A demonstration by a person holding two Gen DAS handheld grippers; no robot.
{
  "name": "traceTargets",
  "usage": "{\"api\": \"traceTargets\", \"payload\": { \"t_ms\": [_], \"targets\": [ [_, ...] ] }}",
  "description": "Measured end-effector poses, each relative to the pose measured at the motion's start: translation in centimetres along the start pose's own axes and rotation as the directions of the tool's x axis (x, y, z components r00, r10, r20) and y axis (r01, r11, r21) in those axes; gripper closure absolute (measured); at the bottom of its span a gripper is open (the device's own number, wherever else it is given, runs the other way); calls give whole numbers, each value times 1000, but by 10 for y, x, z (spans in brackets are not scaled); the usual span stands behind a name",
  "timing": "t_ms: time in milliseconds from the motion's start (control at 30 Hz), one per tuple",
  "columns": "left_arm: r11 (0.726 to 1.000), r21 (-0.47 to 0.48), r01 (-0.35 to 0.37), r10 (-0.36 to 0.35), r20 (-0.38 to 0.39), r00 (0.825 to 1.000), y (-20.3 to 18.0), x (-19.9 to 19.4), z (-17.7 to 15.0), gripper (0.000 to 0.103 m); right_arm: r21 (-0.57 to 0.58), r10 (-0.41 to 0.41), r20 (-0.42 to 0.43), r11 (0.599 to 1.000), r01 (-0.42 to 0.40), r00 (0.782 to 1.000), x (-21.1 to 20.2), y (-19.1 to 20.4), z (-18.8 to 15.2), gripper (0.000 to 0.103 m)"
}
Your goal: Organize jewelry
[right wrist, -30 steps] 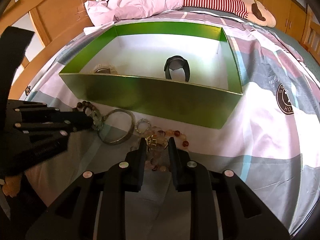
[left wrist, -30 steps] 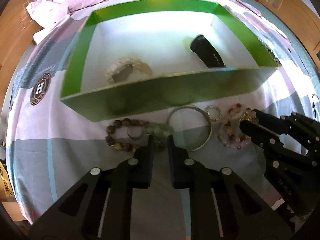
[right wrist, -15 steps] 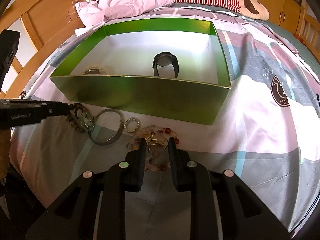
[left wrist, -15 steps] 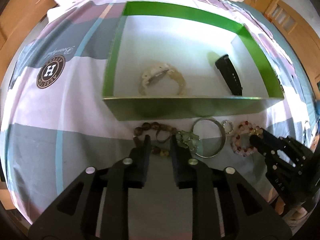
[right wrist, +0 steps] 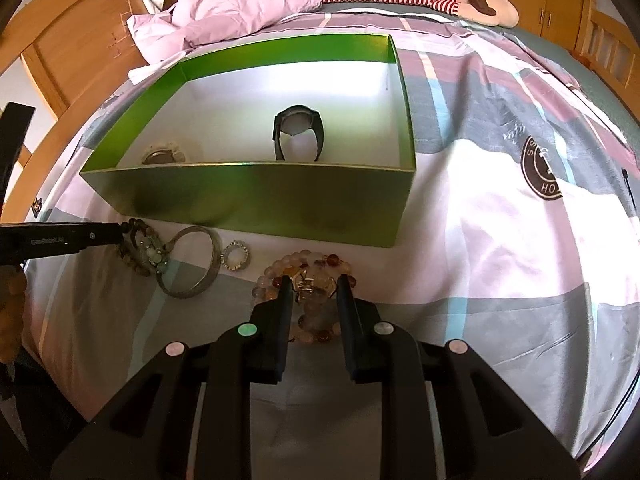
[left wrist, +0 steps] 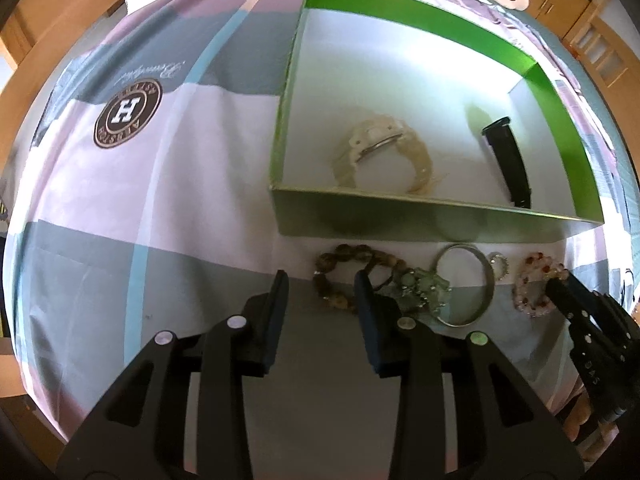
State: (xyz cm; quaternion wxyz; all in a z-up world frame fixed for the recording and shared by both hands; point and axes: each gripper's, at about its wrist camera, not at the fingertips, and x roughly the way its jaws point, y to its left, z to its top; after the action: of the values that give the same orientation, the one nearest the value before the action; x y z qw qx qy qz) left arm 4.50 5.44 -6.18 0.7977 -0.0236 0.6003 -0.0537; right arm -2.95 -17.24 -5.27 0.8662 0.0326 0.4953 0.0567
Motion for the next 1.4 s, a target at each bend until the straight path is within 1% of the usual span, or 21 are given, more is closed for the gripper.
{"api": "traceTargets", "payload": {
  "t_ms": [67,133,167,233,400,500,533,567,600,633,667,767,833,933,967,1000,1033,1100,1267,1400],
  "targets": [
    [1000,-18,0,0,-17,1000,3,4,1,68,-1,0,-4,1000,0,1000,1,0,0,80],
    [999,-43,4,-5,-29,1000,10,7,1,66,-1,-2,-10,1000,2,1000,2,0,-1,80],
    [998,-62,12,-15,-37,999,14,10,2,63,-1,-2,-13,1000,2,1000,2,0,-1,80],
    [997,-76,20,-23,-47,999,16,14,3,62,-3,-2,-19,1000,2,1000,4,1,-1,80],
    [999,-50,18,-19,-32,999,10,18,5,53,-9,-5,-24,1000,5,1000,5,3,-2,80],
    [1000,-17,-16,16,-19,1000,2,21,5,53,-10,-12,-37,1000,12,999,8,4,-3,79],
    [999,1,-39,39,-12,999,-1,22,5,56,-9,-17,-43,1000,16,999,9,3,-4,72],
    [998,13,-56,56,-5,998,-3,22,5,68,-7,-19,-41,1000,19,999,9,3,-4,67],
    [997,29,-68,68,1,998,-5,21,4,77,-5,-29,-36,1000,29,999,9,2,-4,67],
    [997,38,-65,65,3,998,-6,20,4,81,-2,-42,-34,999,42,999,9,2,-4,67],
    [998,36,-56,56,1,998,-7,20,4,89,4,-50,-31,999,51,998,9,0,-3,67],
    [998,31,-54,54,-1,999,-7,21,5,91,59,-28,-34,998,30,999,9,-9,-2,67],
    [998,28,-53,53,-1,999,-6,21,4,91,61,-20,-42,998,23,999,10,-10,-2,67],
    [998,30,-56,56,-2,998,-6,21,5,91,3,-43,-41,999,43,998,10,0,-4,67],
    [998,32,-61,61,-1,998,-7,22,5,90,-23,-55,-38,998,54,998,10,4,-5,74],
    [997,35,-64,64,1,998,-6,23,5,90,-41,-64,-36,997,62,997,11,7,-5,76],
    [997,39,-67,67,3,998,-7,23,5,90,-75,-83,-25,994,81,996,10,12,-6,77],
    [997,43,-71,71,5,997,-6,22,3,91,-99,-91,-5,991,90,996,6,16,-6,78],
    [998,27,-53,53,10,999,-6,17,4,92,-75,-57,27,995,59,998,-1,10,-2,78],
    [999,20,-34,33,41,999,-6,1,4,92,-51,-30,44,998,32,999,-6,6,1,78]
  ]
}}
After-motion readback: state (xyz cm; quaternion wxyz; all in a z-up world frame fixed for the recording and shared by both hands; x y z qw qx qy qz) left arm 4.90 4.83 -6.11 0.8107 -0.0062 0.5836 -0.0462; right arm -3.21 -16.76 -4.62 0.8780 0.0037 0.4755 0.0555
